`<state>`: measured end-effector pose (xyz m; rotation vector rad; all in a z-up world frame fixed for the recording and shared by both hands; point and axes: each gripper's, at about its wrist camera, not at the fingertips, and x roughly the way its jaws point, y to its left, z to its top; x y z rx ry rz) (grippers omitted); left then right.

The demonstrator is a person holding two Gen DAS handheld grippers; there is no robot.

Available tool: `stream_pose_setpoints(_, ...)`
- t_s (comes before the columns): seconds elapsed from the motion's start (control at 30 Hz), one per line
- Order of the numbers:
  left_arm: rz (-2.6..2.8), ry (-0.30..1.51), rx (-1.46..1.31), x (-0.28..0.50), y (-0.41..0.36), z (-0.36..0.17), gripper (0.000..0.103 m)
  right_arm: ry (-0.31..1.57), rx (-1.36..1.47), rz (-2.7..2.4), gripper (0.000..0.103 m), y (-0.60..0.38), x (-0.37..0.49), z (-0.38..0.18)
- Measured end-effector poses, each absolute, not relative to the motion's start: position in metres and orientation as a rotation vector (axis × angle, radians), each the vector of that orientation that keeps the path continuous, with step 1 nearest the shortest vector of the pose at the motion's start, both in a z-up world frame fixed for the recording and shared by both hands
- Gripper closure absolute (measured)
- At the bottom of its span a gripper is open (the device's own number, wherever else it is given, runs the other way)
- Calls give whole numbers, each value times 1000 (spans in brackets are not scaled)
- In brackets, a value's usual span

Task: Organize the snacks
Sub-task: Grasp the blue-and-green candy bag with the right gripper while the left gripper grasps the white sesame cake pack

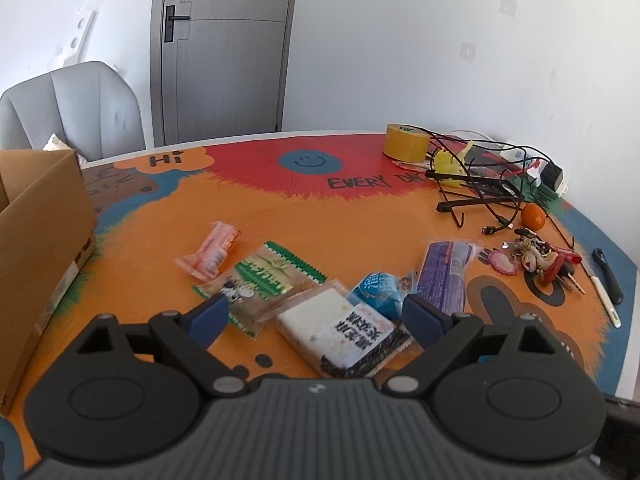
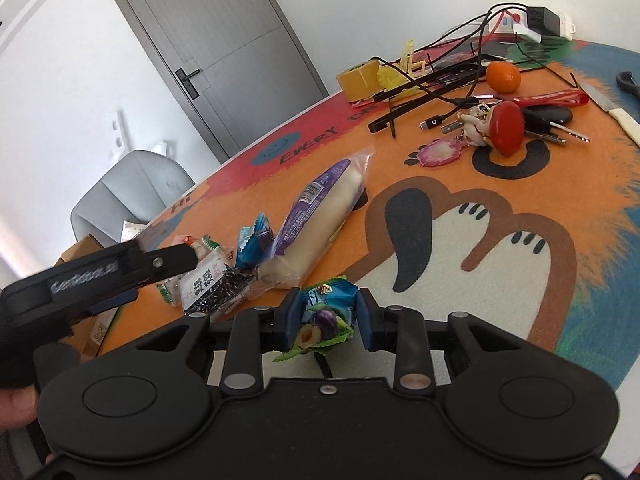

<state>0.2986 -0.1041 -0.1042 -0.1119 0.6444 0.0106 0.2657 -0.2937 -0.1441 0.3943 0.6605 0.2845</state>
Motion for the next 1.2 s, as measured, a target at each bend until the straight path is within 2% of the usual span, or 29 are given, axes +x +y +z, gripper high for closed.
stream_pose_setpoints(0.6, 53, 712, -85, 321, -114, -130, 9, 659, 394, 283, 71, -293, 263, -144)
stream_pose_setpoints(0.93, 56, 711, -88, 295, -95, -133, 9, 682, 387, 280, 60, -282, 258, -139)
stream_pose_setpoints(1.0, 52, 710, -96, 292, -90, -136, 21, 677, 351, 269, 60, -276, 256, -139)
stream_pose_setpoints(1.03, 52, 711, -107, 292, -88, -137, 34, 675, 338, 265, 60, -274, 256, -139)
stream_pose_setpoints(1.07, 47, 711, -120, 293, -85, -138, 39, 676, 328, 263, 59, -272, 255, -139)
stream_pose_setpoints(1.2, 42, 677, -122, 293, -84, -141, 39, 690, 297, 266, 57, -266, 253, -136)
